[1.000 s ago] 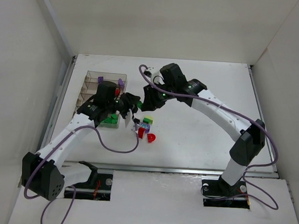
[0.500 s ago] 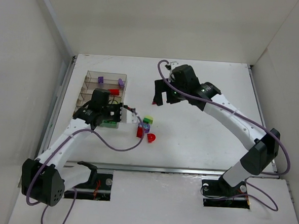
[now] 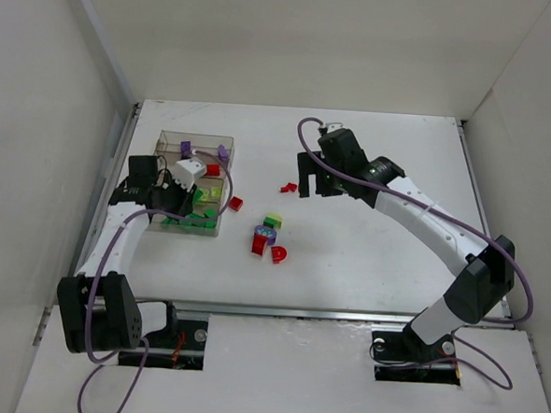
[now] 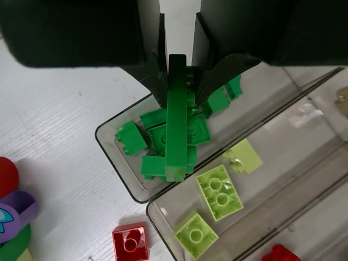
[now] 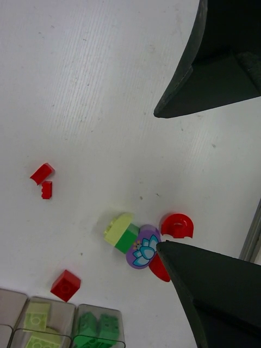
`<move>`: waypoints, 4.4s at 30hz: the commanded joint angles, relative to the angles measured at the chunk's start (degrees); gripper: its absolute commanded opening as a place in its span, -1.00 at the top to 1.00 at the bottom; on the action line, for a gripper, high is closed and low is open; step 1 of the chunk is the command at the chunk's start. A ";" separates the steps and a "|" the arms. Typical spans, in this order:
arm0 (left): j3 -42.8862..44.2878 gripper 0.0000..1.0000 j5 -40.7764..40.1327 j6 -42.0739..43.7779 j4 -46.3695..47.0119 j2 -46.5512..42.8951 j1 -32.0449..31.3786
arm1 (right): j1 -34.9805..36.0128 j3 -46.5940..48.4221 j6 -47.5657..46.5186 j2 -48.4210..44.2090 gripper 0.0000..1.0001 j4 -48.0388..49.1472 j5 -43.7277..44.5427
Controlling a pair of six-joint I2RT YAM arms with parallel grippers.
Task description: Sort the legos into containers by color
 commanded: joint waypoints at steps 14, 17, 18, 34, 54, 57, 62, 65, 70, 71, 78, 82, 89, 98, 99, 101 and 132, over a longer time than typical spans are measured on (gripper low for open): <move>-2.39 -0.12 -5.77 32.61 1.15 -3.20 0.48 | 0.37 1.23 -0.40 0.76 -1.00 3.81 -3.31; -0.46 -0.30 -4.63 33.22 1.14 -3.20 1.00 | 0.37 1.85 -1.72 1.90 -1.00 3.82 -4.89; 0.16 -0.33 -4.10 33.23 1.67 -3.20 1.00 | 0.37 2.46 -2.59 2.68 -1.00 3.82 -5.94; 4.83 -0.47 18.67 16.82 7.72 -6.62 0.48 | 0.37 1.13 -25.28 18.06 -0.54 16.47 -16.14; 5.24 -0.63 7.33 24.13 12.50 1.89 -18.14 | -8.94 15.76 -3.39 28.11 -0.38 14.70 -13.77; 10.87 -0.83 7.33 43.03 1.26 9.35 -19.65 | -10.35 12.05 -2.69 25.98 -0.54 15.42 -15.27; 24.66 -0.87 2.16 64.75 -15.09 24.90 -19.65 | -10.35 6.51 -4.27 21.86 -0.61 14.80 -15.27; 35.12 -0.81 1.62 72.06 -25.11 34.14 -19.65 | -10.35 2.74 -4.27 19.14 -0.64 14.80 -15.27; 38.13 -0.79 -2.77 75.94 -33.57 39.95 -20.88 | -10.35 1.32 -5.32 17.45 -0.64 14.01 -15.79; 38.13 -0.79 -3.48 75.16 -33.57 40.48 -21.66 | -10.35 1.32 -6.11 17.45 -0.64 13.23 -15.79; 35.51 -0.67 -6.21 66.03 -30.07 41.71 -24.04 | -10.35 5.09 -6.64 18.06 -0.64 13.22 -15.18; 34.79 -0.44 -6.21 57.94 -21.55 43.03 -24.05 | -10.35 6.68 -7.17 18.77 -0.64 13.22 -16.50; 34.27 0.19 -10.07 54.41 -17.66 45.66 -24.05 | -11.93 7.82 -8.31 19.30 -0.64 12.70 -17.90; 37.16 1.00 2.57 46.79 -16.88 39.88 -24.57 | -12.46 7.82 -8.84 19.30 -0.64 12.17 -18.43; 38.56 1.00 4.15 43.81 -15.92 39.26 -23.70 | -12.46 7.82 -8.84 18.69 -0.64 12.17 -18.43; 39.71 1.00 10.21 32.17 -10.76 37.77 -21.86 | -12.46 7.12 -8.14 18.16 -0.64 12.78 -18.43; 25.83 -0.13 -9.28 -17.05 16.44 29.76 -2.25 | -11.93 -0.09 -2.33 11.57 -0.66 14.98 -16.76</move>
